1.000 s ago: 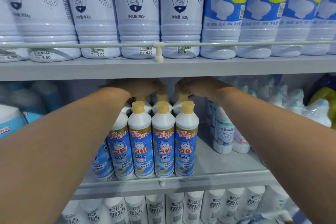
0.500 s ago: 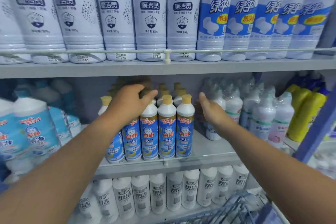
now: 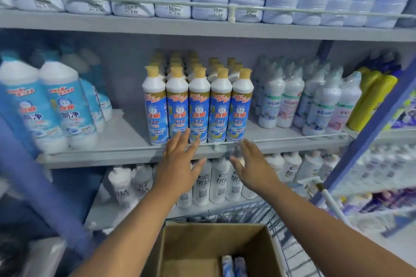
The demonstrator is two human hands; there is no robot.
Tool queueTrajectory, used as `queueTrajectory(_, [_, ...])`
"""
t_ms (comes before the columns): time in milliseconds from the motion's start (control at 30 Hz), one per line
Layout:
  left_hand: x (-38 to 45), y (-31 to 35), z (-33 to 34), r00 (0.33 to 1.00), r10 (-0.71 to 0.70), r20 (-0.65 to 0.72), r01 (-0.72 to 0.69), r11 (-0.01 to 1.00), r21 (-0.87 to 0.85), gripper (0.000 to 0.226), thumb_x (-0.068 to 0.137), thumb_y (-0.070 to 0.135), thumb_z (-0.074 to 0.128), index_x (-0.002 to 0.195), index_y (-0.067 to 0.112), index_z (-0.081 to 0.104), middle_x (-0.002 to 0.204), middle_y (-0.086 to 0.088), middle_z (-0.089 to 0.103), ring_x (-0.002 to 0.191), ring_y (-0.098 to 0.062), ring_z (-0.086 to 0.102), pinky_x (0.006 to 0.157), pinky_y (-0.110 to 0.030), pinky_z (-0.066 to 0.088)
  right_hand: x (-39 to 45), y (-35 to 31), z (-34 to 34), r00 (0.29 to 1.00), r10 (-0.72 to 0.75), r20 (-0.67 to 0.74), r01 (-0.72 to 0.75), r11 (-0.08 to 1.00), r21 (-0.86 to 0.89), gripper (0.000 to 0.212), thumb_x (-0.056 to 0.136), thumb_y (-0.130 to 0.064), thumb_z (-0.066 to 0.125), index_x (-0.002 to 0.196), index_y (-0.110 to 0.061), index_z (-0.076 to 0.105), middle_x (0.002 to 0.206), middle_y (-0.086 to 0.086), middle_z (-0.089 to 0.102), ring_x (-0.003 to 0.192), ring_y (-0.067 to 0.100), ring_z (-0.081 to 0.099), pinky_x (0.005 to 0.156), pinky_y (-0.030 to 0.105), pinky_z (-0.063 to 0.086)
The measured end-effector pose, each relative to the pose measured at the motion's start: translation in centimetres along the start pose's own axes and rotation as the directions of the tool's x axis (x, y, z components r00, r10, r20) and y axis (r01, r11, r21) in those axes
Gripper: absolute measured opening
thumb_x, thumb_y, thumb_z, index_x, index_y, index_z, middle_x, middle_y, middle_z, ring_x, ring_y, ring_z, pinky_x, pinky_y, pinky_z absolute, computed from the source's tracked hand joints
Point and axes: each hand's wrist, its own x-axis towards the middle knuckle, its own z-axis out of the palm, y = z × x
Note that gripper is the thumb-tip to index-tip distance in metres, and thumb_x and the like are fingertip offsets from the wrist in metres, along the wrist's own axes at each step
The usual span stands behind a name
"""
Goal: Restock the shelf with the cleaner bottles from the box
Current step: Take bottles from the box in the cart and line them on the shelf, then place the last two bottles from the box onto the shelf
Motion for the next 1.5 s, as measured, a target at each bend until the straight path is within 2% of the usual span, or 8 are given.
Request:
queueTrajectory(267, [-7.1, 4.8, 5.1, 0.942, -0.155, 0.298, 0.146, 0.988, 0.051, 0.062, 0.1, 0.058, 0.038, 0.156, 0.036, 0.024, 0.168, 0.002, -0.004, 0.153, -0.023, -0.011, 0.122, -0.045, -0.001, -7.7, 2.8, 3.7, 0.984, -0.019, 0.177, 0.07, 0.956, -0.285, 0.071, 0.103, -0.057, 0.02, 0.161, -0.017, 0.012, 0.169, 0.005, -0.001, 0.156, 0.026, -0.004, 0.126, 0.045, 0.011])
queueTrajectory(800, [-18.2, 12.6, 14.7, 0.758, -0.313, 0.571, 0.253, 0.95, 0.185, 0.065, 0.099, 0.06, 0.029, 0.158, 0.034, 0.017, 0.167, 0.002, -0.007, 0.153, -0.02, -0.012, 0.125, -0.042, -0.001, -21.0, 13.0, 7.6, 0.863, 0.205, 0.461, -0.12, 0.971, -0.207, 0.07, 0.104, -0.054, 0.022, 0.162, -0.018, 0.003, 0.168, 0.004, -0.009, 0.155, 0.021, -0.011, 0.124, 0.04, -0.003])
queueTrajectory(1133, [-23.2, 8.8, 25.6, 0.411, -0.449, 0.793, 0.513, 0.833, 0.206, 0.068, 0.099, 0.06, 0.036, 0.157, 0.027, 0.024, 0.167, -0.001, 0.01, 0.152, -0.025, 0.011, 0.122, -0.038, 0.019, -23.0, 15.2, 18.6, 0.692, 0.41, 0.594, -0.292, 0.912, -0.289, 0.068, 0.105, -0.047, 0.029, 0.16, -0.01, 0.012, 0.168, 0.009, 0.012, 0.154, 0.023, 0.011, 0.124, 0.041, 0.006])
queueTrajectory(1233, [-25.0, 8.3, 29.5, 0.305, -0.498, 0.812, 0.636, 0.741, 0.216, 0.069, 0.098, 0.058, 0.042, 0.154, 0.019, 0.033, 0.158, -0.01, 0.037, 0.144, -0.028, 0.034, 0.114, -0.034, 0.03, -23.5, 15.2, 22.9, 0.663, 0.46, 0.59, -0.388, 0.886, -0.255, 0.067, 0.101, -0.047, 0.036, 0.157, -0.013, 0.024, 0.162, 0.009, 0.026, 0.144, 0.028, 0.033, 0.114, 0.042, 0.036])
queueTrajectory(1367, [-26.8, 7.9, 34.1, 0.243, -0.509, 0.826, 0.754, 0.634, 0.17, 0.054, 0.097, 0.05, 0.051, 0.138, 0.015, 0.054, 0.14, -0.009, 0.057, 0.129, -0.028, 0.053, 0.104, -0.03, 0.041, -24.2, 16.8, 28.9, 0.526, 0.512, 0.679, -0.579, 0.8, -0.155, 0.077, 0.088, -0.047, 0.01, 0.133, -0.007, 0.057, 0.131, 0.02, 0.056, 0.116, 0.036, 0.056, 0.097, 0.041, 0.048])
queueTrajectory(1400, [-27.2, 7.6, 35.4, 0.212, -0.518, 0.829, 0.783, 0.597, 0.173, 0.055, 0.097, 0.051, 0.051, 0.136, 0.013, 0.055, 0.138, -0.009, 0.059, 0.127, -0.029, 0.054, 0.103, -0.029, 0.043, -24.0, 18.3, 31.0, 0.412, 0.496, 0.765, -0.632, 0.76, -0.152, 0.075, 0.083, -0.036, 0.011, 0.116, -0.004, 0.07, 0.11, 0.024, 0.066, 0.098, 0.036, 0.064, 0.084, 0.039, 0.055])
queueTrajectory(1467, [-27.8, 7.0, 37.7, 0.132, -0.532, 0.837, 0.847, 0.499, 0.183, 0.059, 0.097, 0.053, 0.05, 0.138, 0.011, 0.052, 0.14, -0.011, 0.057, 0.125, -0.03, 0.055, 0.101, -0.03, 0.045, -23.8, 20.0, 33.3, 0.429, 0.536, 0.727, -0.689, 0.714, -0.12, 0.054, 0.081, -0.02, 0.029, 0.085, -0.003, 0.08, 0.074, 0.017, 0.072, 0.066, 0.029, 0.068, 0.054, 0.029, 0.057])
queueTrajectory(1500, [-28.1, 6.6, 38.9, 0.091, -0.525, 0.846, 0.88, 0.44, 0.178, 0.057, 0.098, 0.051, 0.049, 0.139, 0.011, 0.051, 0.14, -0.01, 0.056, 0.124, -0.03, 0.055, 0.098, -0.028, 0.044, -23.2, 20.6, 33.4, 0.311, 0.553, 0.773, -0.795, 0.598, -0.108, 0.046, 0.088, -0.016, 0.036, 0.095, -0.003, 0.079, 0.084, 0.02, 0.073, 0.075, 0.03, 0.07, 0.062, 0.03, 0.059])
